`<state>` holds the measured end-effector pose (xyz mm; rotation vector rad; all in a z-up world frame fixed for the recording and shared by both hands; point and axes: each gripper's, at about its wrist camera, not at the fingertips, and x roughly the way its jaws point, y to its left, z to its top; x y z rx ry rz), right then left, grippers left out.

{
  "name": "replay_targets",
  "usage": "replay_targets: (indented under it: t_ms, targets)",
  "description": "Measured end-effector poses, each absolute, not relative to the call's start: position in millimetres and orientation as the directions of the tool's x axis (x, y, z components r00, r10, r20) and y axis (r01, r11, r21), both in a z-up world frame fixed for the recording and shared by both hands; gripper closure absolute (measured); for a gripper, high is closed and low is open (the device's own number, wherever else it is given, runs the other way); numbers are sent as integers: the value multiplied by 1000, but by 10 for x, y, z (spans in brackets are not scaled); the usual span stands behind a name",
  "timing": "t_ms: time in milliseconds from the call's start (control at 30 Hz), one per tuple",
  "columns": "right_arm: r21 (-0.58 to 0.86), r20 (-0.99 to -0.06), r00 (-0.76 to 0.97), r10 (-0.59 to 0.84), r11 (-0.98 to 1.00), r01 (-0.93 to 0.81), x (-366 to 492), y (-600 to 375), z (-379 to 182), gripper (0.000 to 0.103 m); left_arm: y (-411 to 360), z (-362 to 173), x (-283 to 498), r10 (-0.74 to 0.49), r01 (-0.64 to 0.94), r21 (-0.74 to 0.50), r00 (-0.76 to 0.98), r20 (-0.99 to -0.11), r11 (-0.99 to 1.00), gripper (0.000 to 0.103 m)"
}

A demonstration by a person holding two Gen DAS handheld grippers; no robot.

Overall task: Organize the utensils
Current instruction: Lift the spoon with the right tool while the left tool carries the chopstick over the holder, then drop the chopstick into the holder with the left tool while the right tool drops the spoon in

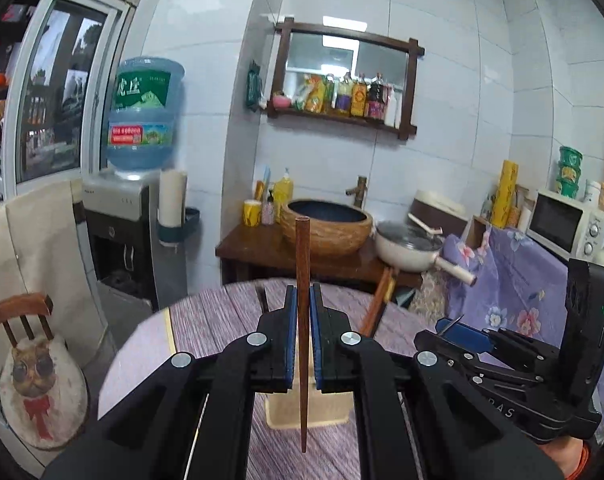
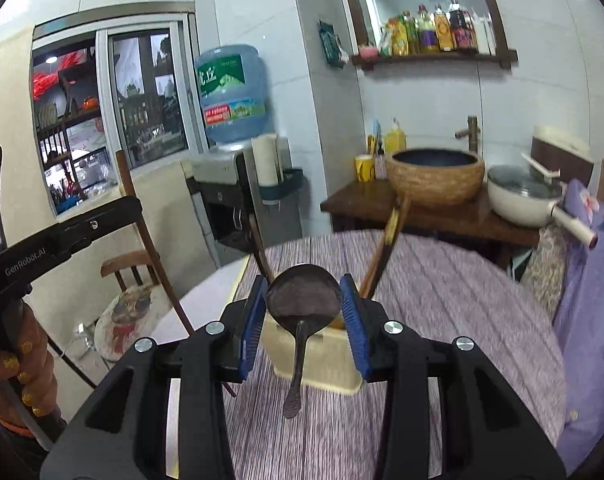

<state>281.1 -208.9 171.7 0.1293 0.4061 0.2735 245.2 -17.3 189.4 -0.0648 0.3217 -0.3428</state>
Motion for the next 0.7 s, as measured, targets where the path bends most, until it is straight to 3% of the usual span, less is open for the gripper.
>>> replay_targets:
  t_ms: [200,367,700]
  targets:
    - [158,-308,924,225,970,-184,3160,-2161,2058,65,-253,2182,2734,-294,276,-109,926,-236,955,96]
    - [151,-311,933,181,979,-140,3395,-2181,1978,65,-317,2139,2959,-287,266,-121,932,-219,956,96]
    - [110,-370,920,131,989,-97,3507,-2069,1317,65,-466,1506,3135,-287,264,-114,906,-311,958,96]
